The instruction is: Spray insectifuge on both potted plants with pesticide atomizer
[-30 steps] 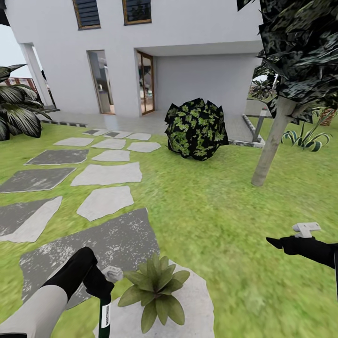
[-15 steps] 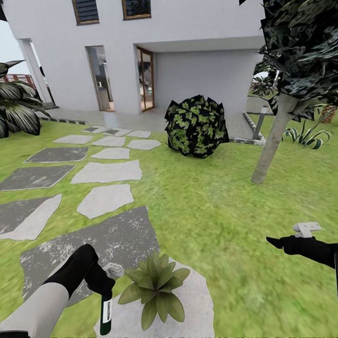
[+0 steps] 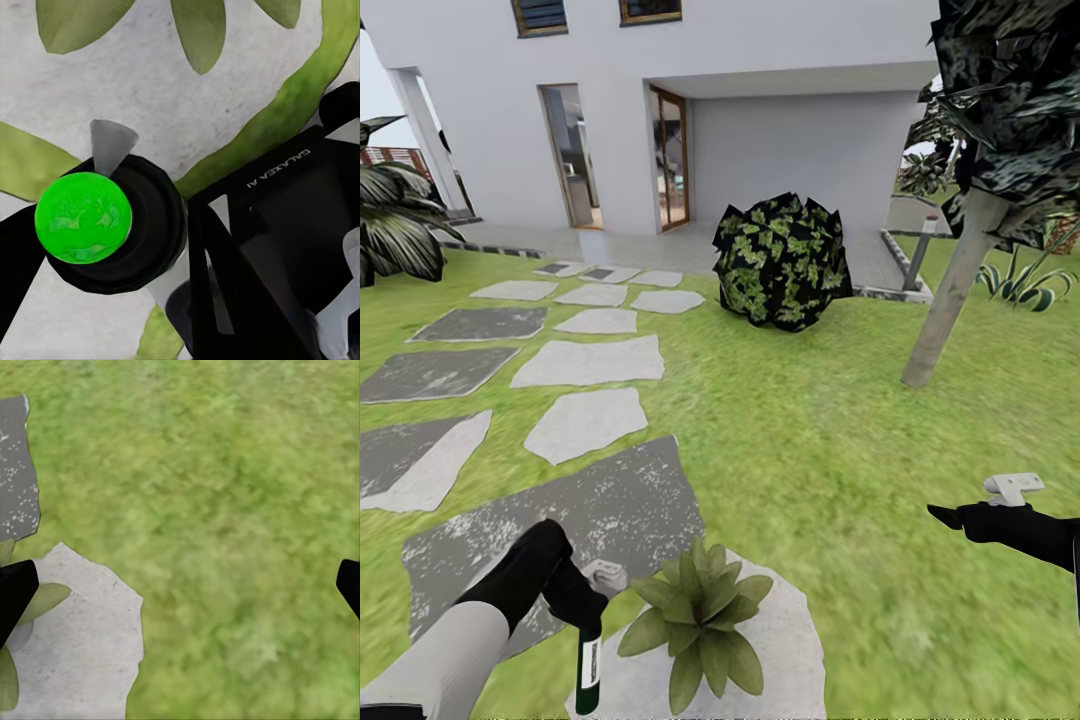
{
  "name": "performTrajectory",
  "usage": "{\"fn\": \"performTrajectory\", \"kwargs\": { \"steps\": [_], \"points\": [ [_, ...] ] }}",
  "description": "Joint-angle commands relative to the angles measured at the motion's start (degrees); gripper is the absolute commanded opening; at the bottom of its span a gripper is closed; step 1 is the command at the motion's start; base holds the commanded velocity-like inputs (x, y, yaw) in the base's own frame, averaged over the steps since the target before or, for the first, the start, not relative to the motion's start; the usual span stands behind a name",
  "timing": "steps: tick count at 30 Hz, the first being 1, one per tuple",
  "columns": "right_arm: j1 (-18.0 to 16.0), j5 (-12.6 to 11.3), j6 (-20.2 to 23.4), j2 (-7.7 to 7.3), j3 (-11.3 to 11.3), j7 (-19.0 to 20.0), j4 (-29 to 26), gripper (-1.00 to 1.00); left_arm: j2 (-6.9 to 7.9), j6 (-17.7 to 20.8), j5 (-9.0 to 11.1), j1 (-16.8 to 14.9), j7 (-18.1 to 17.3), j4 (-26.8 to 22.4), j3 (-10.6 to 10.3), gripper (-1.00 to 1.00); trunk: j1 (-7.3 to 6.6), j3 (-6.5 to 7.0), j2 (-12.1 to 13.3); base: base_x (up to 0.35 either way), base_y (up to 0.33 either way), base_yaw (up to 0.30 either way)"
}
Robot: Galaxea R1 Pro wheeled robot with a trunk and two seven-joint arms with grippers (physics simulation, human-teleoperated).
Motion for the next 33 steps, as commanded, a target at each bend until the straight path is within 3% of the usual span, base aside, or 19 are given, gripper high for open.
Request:
{"fn": "performTrajectory", "kwargs": {
  "steps": [1, 22, 33],
  "points": [
    [-0.1, 0.5, 0.2, 0.0, -0.1, 0.6, -0.1, 1.0, -0.01, 0.4, -0.4, 0.0, -0.5, 0.0, -0.2, -1.0, -0.01, -0.15, 0.0, 0.006, 0.005, 0.0],
    [-0.1, 0.6, 0.3, 0.0, 0.0, 0.6, -0.1, 1.0, -0.06, 0.5, -0.5, 0.0, -0.5, 0.5, -0.2, -1.0, -0.01, -1.7, 0.0, 0.063, 0.049, -0.004],
    [-0.1, 0.6, 0.3, 0.0, -0.1, 0.6, -0.1, 1.0, -0.08, 0.6, -0.4, 0.1, -0.4, 0.6, -0.3, -1.0, -0.01, -1.91, 0.0, 0.005, 0.004, -0.234]
  ]
}}
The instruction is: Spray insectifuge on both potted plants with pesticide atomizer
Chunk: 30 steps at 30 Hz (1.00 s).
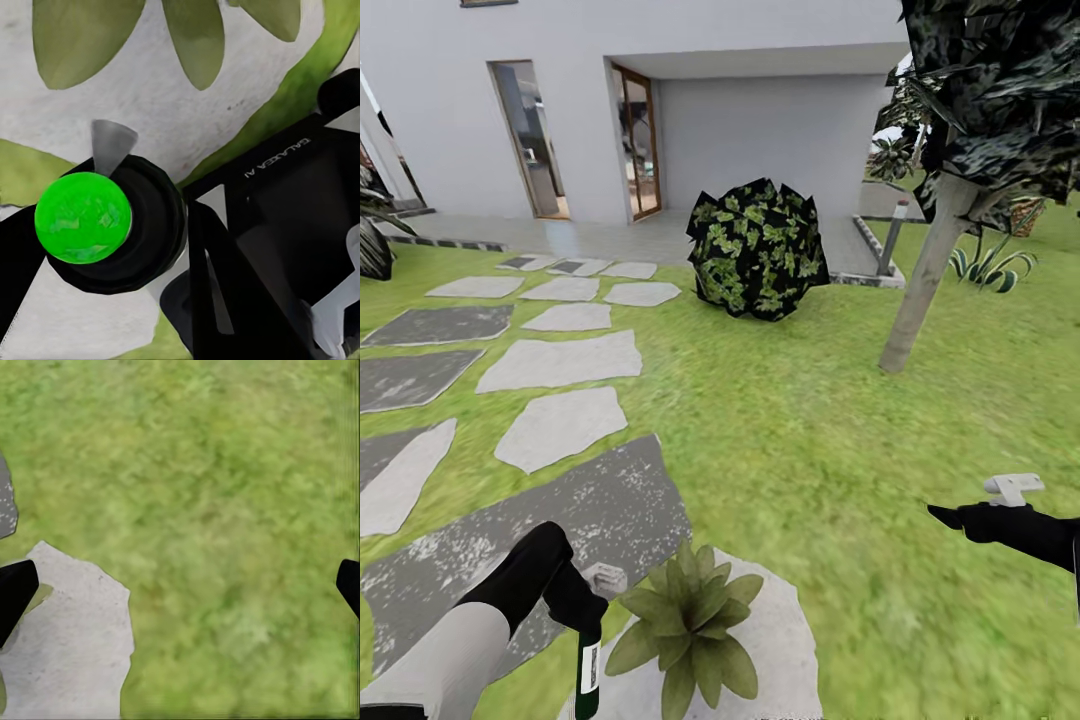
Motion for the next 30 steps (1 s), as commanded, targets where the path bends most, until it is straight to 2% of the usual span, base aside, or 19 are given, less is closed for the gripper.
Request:
{"fn": "performTrajectory", "kwargs": {
  "steps": [1, 7, 16, 30],
  "points": [
    [-0.1, 0.5, 0.2, -0.01, 0.0, 0.6, 0.0, 1.0, 0.05, 0.4, -0.4, 0.0, -0.5, -0.1, -0.2, -1.0, -0.01, -0.07, 0.0, 0.0, 0.0, -0.273],
    [-0.1, 0.5, 0.2, -0.05, 0.0, 0.6, 0.0, 1.0, 0.22, 0.4, -0.5, 0.0, -0.4, -0.1, 0.1, -1.0, -0.01, -0.17, 0.0, 0.0, 0.0, -0.237],
    [-0.1, 0.5, 0.1, -0.08, 0.0, 0.5, 0.0, 1.0, 0.48, 0.4, -0.7, 0.1, -0.3, -0.1, 0.1, -1.0, -0.01, -0.19, 0.0, 0.0, 0.0, -0.035],
    [-0.1, 0.5, 0.2, -0.06, 0.0, 0.5, 0.0, 1.0, 0.72, 0.4, -0.7, 0.1, -0.3, -0.1, 0.2, -1.0, 2.41, -2.17, -4.4, 0.0, 0.0, -0.001]
  ]
}}
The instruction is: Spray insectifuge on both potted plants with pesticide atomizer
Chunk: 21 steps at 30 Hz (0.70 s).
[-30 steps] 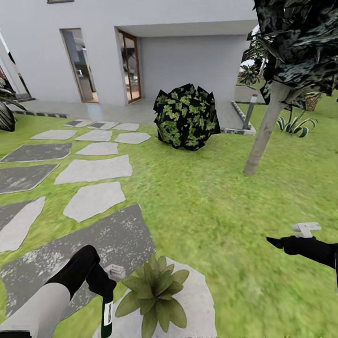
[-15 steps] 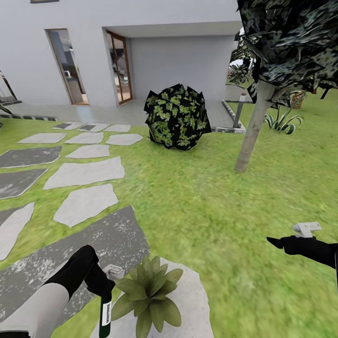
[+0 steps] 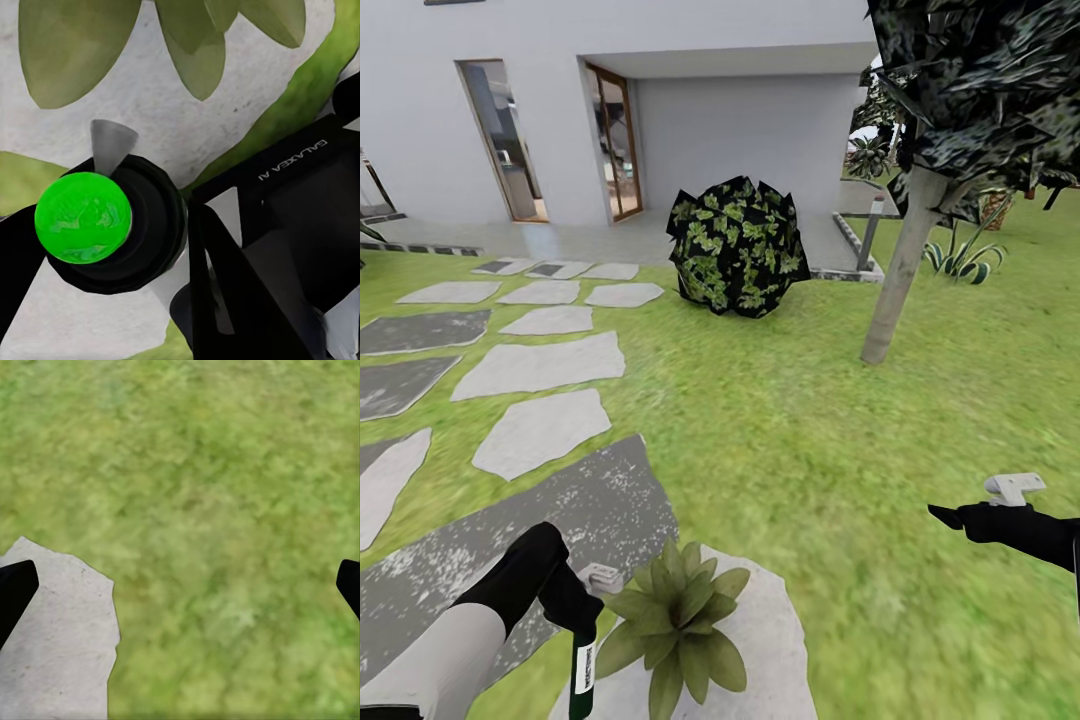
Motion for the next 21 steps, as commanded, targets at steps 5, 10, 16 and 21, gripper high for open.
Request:
{"fn": "performTrajectory", "kwargs": {
  "steps": [5, 10, 16, 21],
  "points": [
    [-0.1, 0.5, 0.2, -0.01, -0.1, 0.6, -0.1, 1.0, 0.06, 0.4, -0.4, 0.0, -0.5, -0.1, -0.2, -1.0, -0.01, -0.18, 0.0, 0.0, 0.0, 0.0],
    [-0.1, 0.5, 0.0, -0.02, 0.0, 0.6, -0.1, 1.0, 0.06, 0.4, -0.4, -0.1, -0.5, -0.1, -0.2, -1.0, -0.01, -0.58, 0.0, 0.0, 0.0, 0.0],
    [-0.1, 0.6, 0.0, -0.02, 0.0, 0.6, -0.1, 1.0, 0.13, 0.4, -0.4, -0.1, -0.5, -0.1, -0.2, -1.0, -0.01, -1.11, 0.0, 0.0, 0.0, 0.0],
    [-0.1, 0.6, 0.0, -0.02, -0.1, 0.6, -0.1, 1.0, 0.2, 0.5, -0.4, -0.2, -0.5, -0.1, -0.2, -1.0, -0.01, -1.31, 0.0, 0.0, 0.0, 0.0]
  ]
}}
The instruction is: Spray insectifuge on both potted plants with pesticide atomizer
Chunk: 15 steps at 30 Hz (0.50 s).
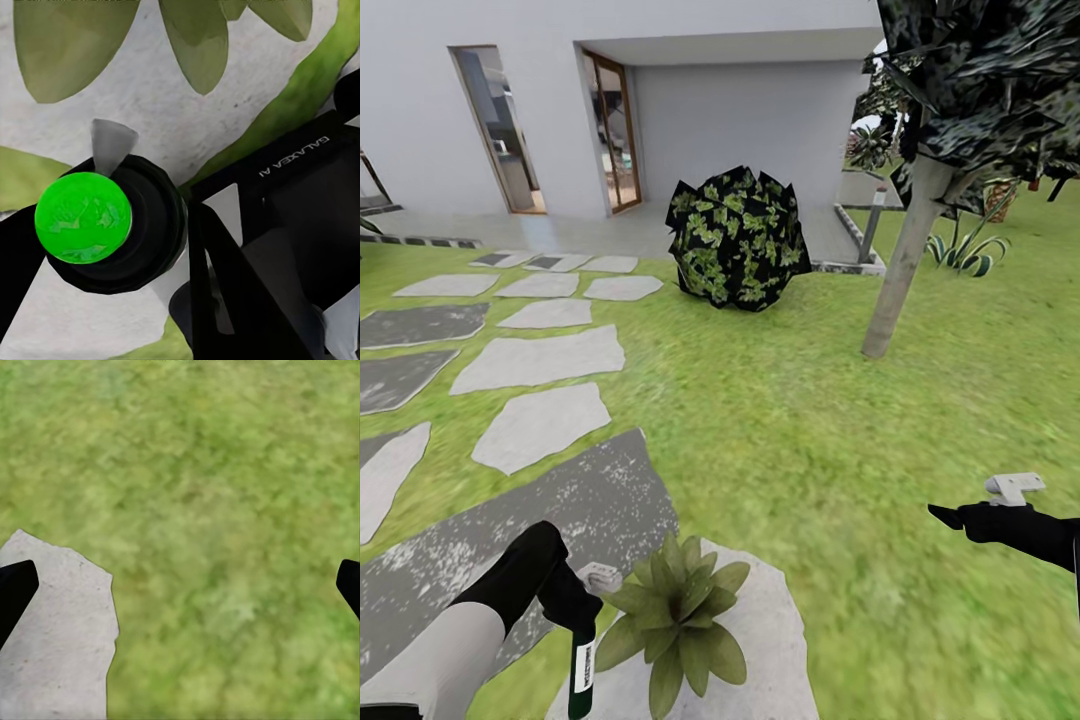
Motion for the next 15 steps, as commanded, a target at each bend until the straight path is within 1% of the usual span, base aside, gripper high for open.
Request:
{"fn": "performTrajectory", "kwargs": {
  "steps": [1, 3, 7, 11, 12, 14, 15],
  "points": [
    [-0.1, 0.5, 0.2, 0.0, -0.1, 0.6, -0.1, 1.0, 0.0, 0.4, -0.4, 0.0, -0.5, -0.1, -0.2, -1.0, -0.01, -0.06, 0.0, 0.022, 0.006, 0.0],
    [-0.1, 0.5, 0.2, 0.0, -0.1, 0.6, -0.1, 1.0, -0.02, 0.5, -0.4, -0.1, -0.5, -0.1, -0.2, -1.0, -0.01, -0.08, 0.0, 0.084, 0.047, 0.0],
    [-0.1, 0.5, 0.2, 0.0, -0.1, 0.6, -0.1, 1.0, -0.12, 0.5, -0.4, -0.2, -0.5, -0.1, -0.2, -1.0, -0.01, -0.09, 0.0, 0.166, 0.113, 0.0],
    [-0.1, 0.5, 0.2, 0.0, -0.1, 0.6, -0.1, 1.0, -0.11, 0.5, -0.4, -0.3, -0.5, -0.1, -0.3, -1.0, -0.01, -0.09, 0.0, 0.05, 0.034, 0.0],
    [-0.1, 0.5, 0.2, 0.0, -0.1, 0.6, -0.1, 1.0, -0.12, 0.5, -0.8, -0.3, -0.5, -0.1, -0.3, -1.0, -0.01, -0.09, 0.0, 0.02, 0.014, 0.0],
    [-0.1, 0.5, 0.2, 0.0, -0.1, 0.6, -0.1, 1.0, -0.26, 0.5, -2.5, -0.4, -0.5, -0.1, -0.3, -1.0, -0.01, -0.09, 0.0, 0.011, 0.007, 0.0],
    [-0.1, 0.5, 0.2, 0.0, -0.1, 0.6, -0.1, 1.0, -0.3, 0.5, -3.0, -0.4, -0.5, -0.1, -0.3, -1.0, -0.01, -0.09, 0.0, 0.007, 0.005, 0.0]
  ]
}}
